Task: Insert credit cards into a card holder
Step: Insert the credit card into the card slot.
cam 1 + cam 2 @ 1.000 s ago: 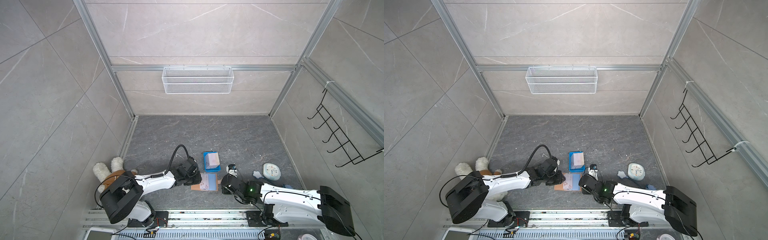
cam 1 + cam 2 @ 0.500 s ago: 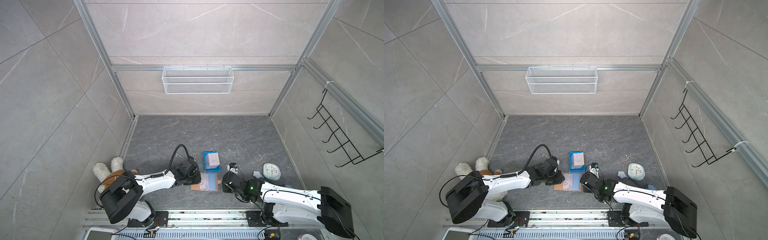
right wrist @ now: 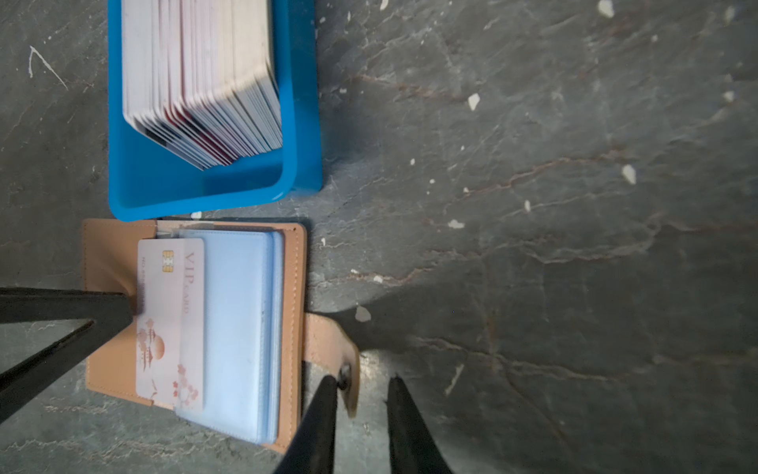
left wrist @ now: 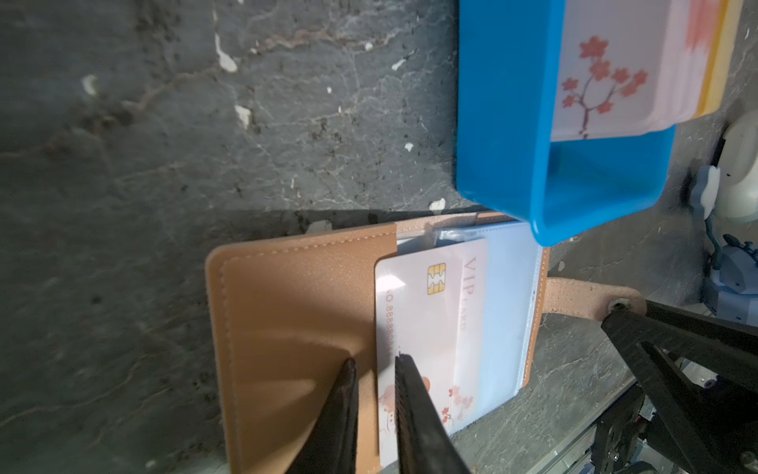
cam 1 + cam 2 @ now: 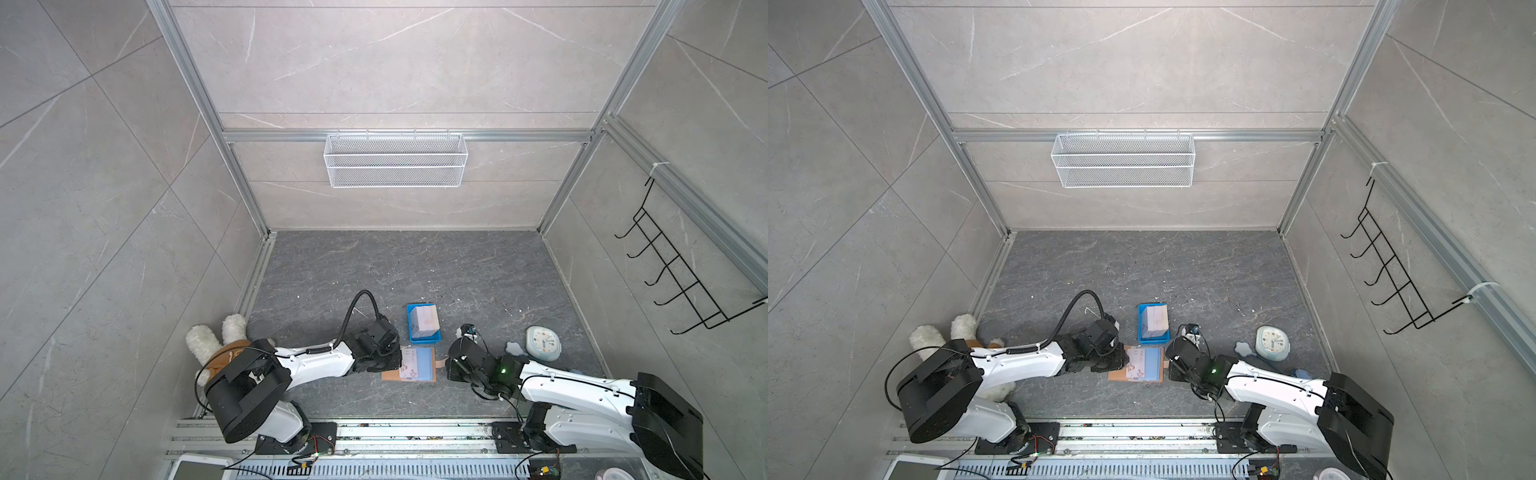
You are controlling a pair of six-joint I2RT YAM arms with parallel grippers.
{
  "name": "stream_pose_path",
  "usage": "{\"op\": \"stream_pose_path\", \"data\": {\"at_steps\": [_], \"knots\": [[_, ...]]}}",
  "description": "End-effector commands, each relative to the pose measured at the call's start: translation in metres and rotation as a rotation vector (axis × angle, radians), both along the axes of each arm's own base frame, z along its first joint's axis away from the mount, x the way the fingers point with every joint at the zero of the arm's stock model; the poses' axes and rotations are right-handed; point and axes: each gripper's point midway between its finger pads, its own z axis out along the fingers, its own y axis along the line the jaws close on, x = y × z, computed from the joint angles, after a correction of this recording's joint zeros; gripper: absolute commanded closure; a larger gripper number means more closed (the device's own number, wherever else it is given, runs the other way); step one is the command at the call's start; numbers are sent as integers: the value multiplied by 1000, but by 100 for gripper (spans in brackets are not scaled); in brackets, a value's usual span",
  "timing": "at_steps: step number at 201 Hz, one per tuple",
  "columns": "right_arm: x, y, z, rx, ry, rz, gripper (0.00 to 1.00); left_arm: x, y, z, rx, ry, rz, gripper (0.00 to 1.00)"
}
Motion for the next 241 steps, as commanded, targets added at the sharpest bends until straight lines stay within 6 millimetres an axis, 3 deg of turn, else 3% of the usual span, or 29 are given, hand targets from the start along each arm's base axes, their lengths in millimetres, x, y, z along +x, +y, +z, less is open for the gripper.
{"op": "stream_pose_path", "data": {"at_steps": [1, 65, 129, 163, 241], "knots": [[-1, -1, -6, -7, 6, 21, 75, 5, -4, 6, -3, -9, 17, 79], [-6, 24, -1, 105, 3, 122, 77, 7, -15, 14, -55, -3, 19, 79], [-6, 36, -6, 119, 31, 144, 76, 3, -8, 6, -13, 50, 59, 77], [-5, 38, -10, 117, 44, 143, 76, 1, -6, 3, 0, 69, 66, 71], [-5, 39, -19, 90, 67, 145, 77, 1, -16, 0, -36, 88, 54, 71]]}}
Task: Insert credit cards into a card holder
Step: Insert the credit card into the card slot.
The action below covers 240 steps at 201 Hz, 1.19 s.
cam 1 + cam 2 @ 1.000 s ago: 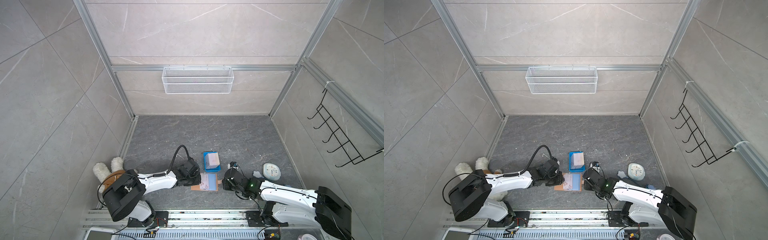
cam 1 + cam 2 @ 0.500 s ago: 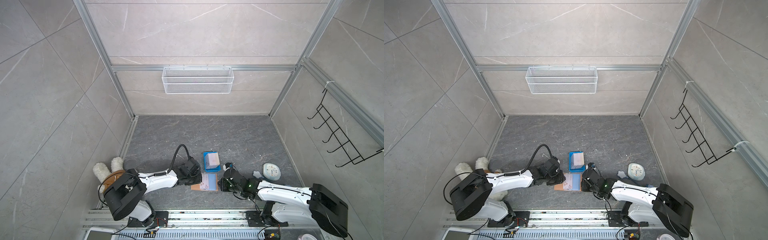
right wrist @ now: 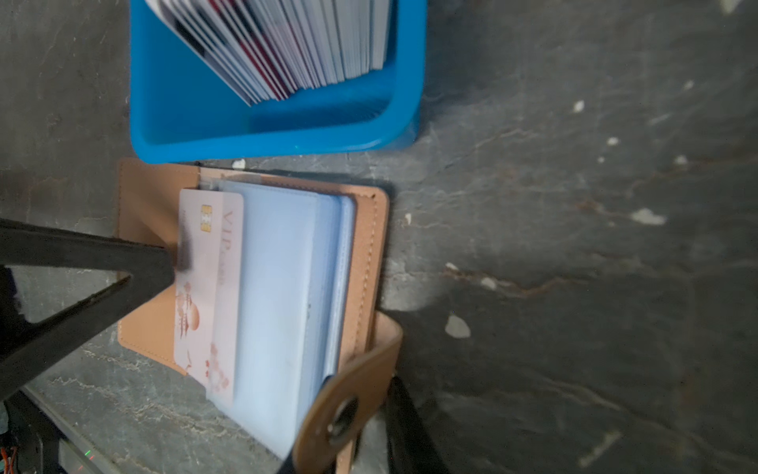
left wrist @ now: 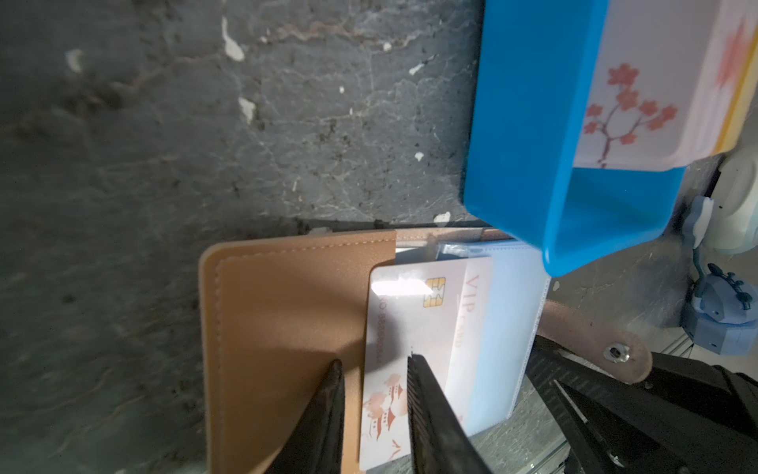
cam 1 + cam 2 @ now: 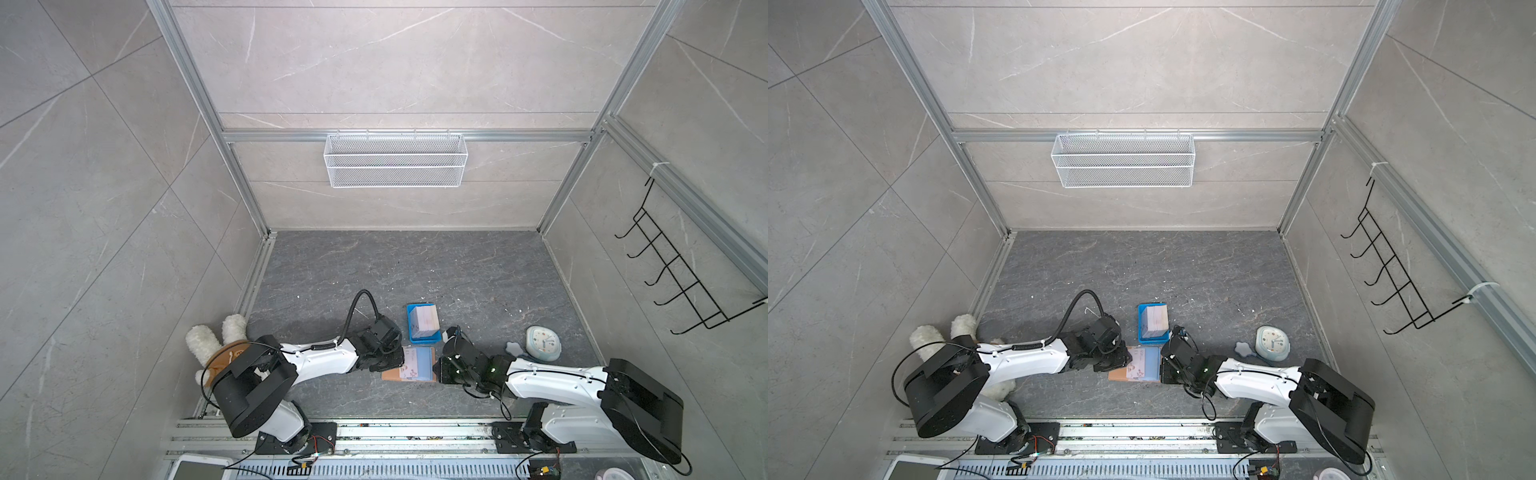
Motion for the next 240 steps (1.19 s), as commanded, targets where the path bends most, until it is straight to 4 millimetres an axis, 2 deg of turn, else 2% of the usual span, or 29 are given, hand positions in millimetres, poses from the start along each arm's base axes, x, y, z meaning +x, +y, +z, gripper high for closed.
{"op": "stream_pose_path", "data": {"at_steps": [1, 139, 240], "knots": [[2, 3, 0, -5, 0, 8, 77, 0, -10, 4, -29, 21, -7, 71], [0, -5, -7, -39, 10, -7, 82, 2, -31, 11, -144, 39, -10, 72], [1, -2, -9, -45, 15, 0, 83, 3, -43, 16, -198, 50, -22, 72]]}}
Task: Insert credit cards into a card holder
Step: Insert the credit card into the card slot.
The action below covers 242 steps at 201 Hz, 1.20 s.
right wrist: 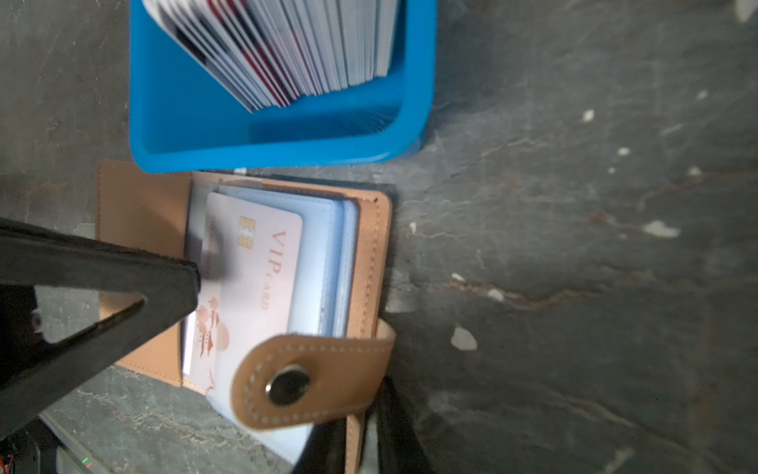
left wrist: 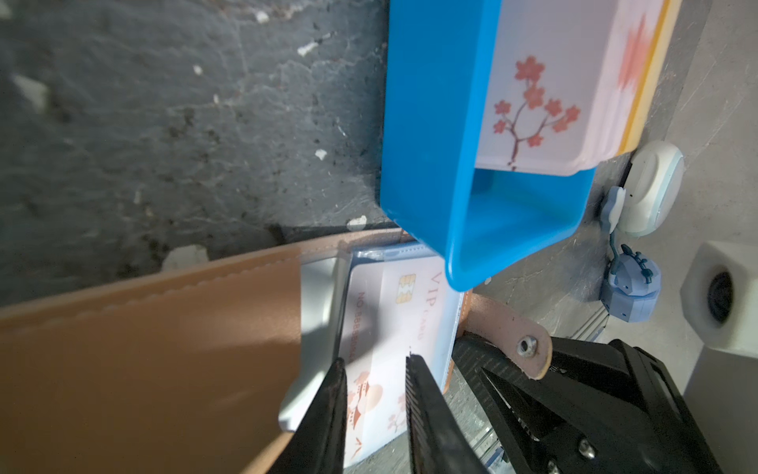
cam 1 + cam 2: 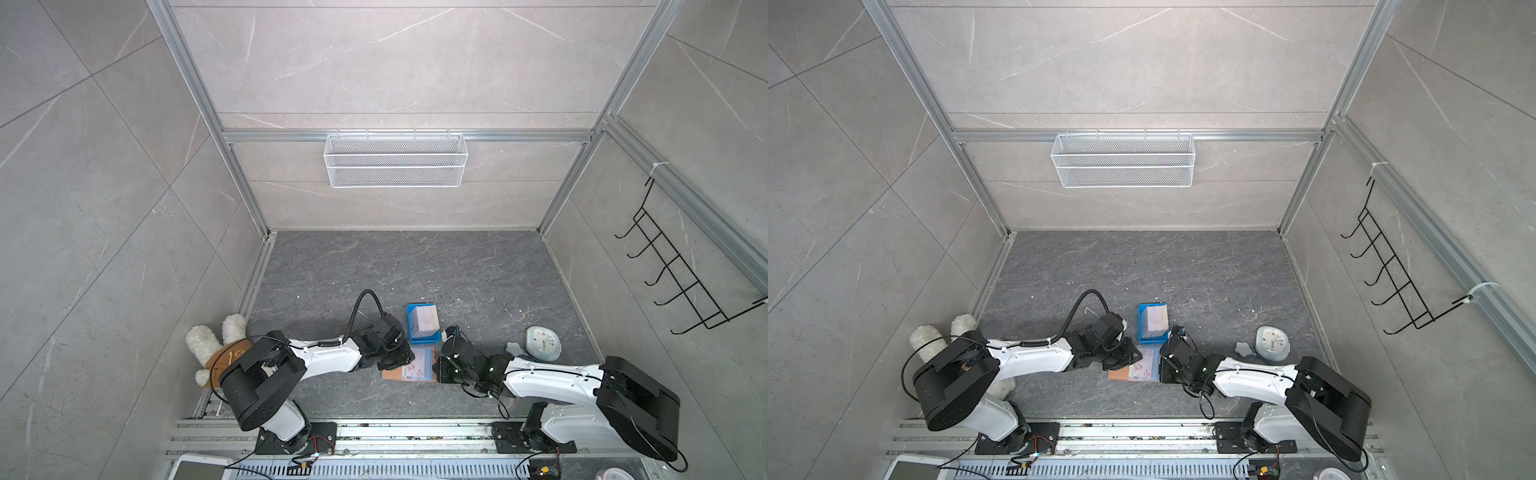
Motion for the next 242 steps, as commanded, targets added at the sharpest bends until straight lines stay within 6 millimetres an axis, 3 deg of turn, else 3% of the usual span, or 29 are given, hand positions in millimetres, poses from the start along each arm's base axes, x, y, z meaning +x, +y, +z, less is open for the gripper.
{"op": "stream_pose_path", "data": {"at_steps": [1, 40, 90, 242], "knots": [[-1, -4, -7, -41, 18, 3, 83, 3, -12, 7, -48, 5, -9, 72], [-1, -4, -7, -44, 17, 4, 83, 1, -10, 7, -39, 12, -6, 72], [-1, -5, -8, -45, 16, -1, 83, 2, 12, 0, 79, -6, 20, 72], [-2, -8, -12, -44, 20, -12, 83, -2, -14, 11, -39, 21, -22, 76]]}}
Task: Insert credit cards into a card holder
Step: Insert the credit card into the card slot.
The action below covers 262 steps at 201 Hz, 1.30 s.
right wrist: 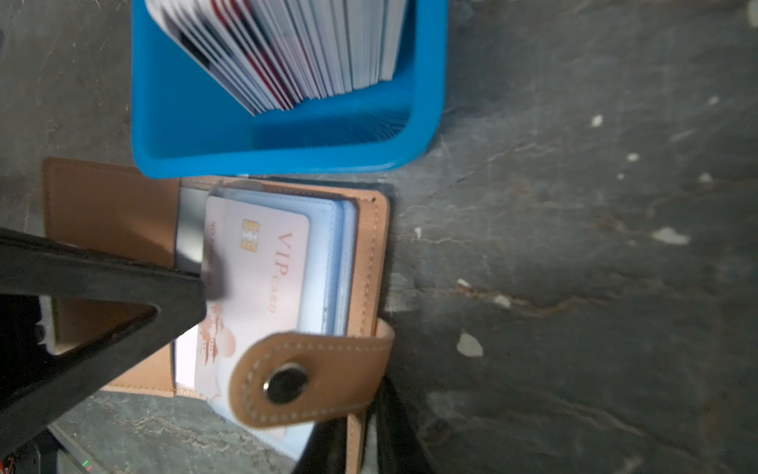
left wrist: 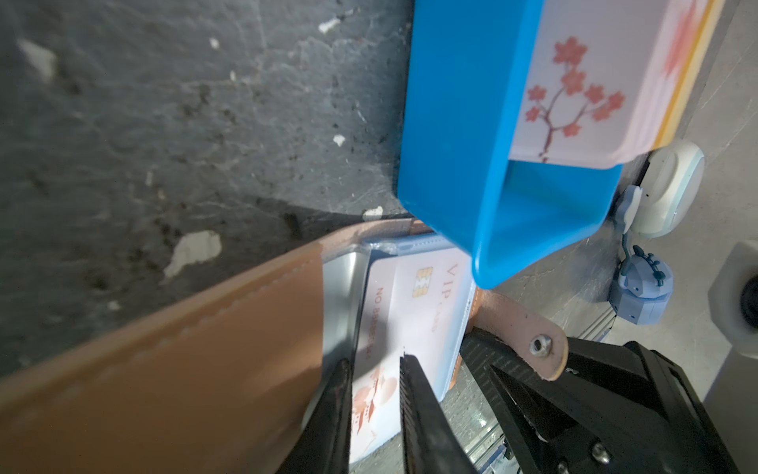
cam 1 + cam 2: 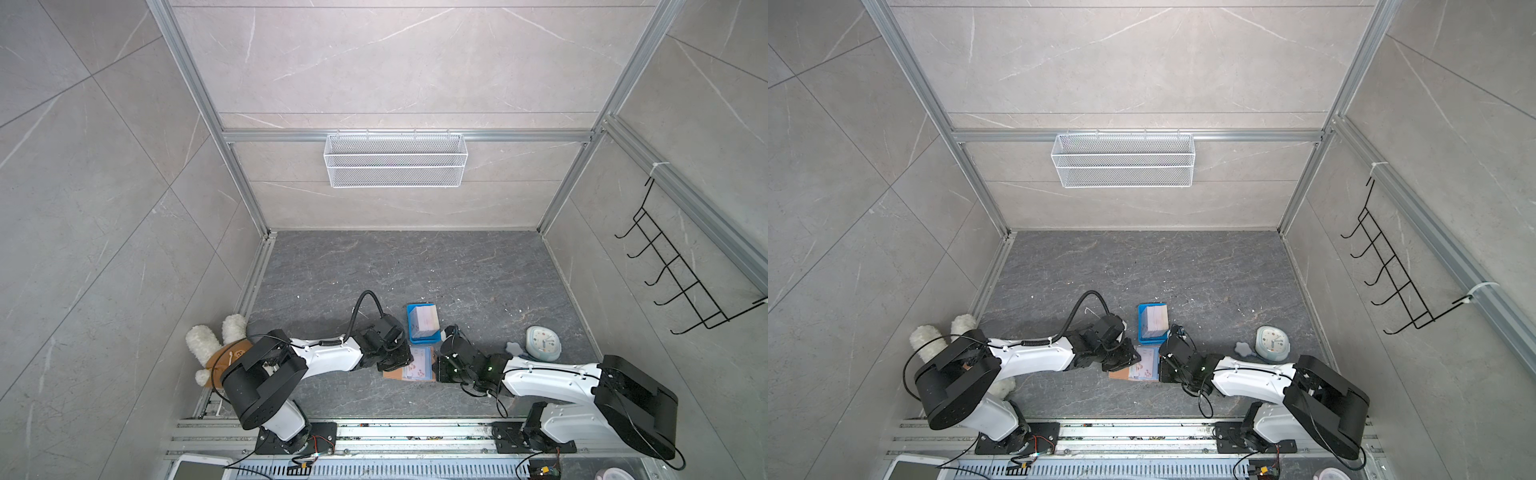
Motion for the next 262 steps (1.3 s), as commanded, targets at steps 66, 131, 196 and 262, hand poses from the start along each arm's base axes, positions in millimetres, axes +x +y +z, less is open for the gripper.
{"op": "stream_pose_path", "data": {"at_steps": [66, 131, 196, 262], "knots": [[-4, -10, -12, -41, 20, -11, 83, 1, -20, 13, -78, 0, -24, 76], [-4, -9, -13, -42, 20, -12, 83, 1, -17, 11, -63, -1, -15, 77], [1, -3, -8, -36, 9, -6, 83, 1, -1, 16, -28, -30, 20, 76], [7, 1, 1, -46, -17, 14, 82, 5, 8, 23, -61, -42, 39, 78]]}}
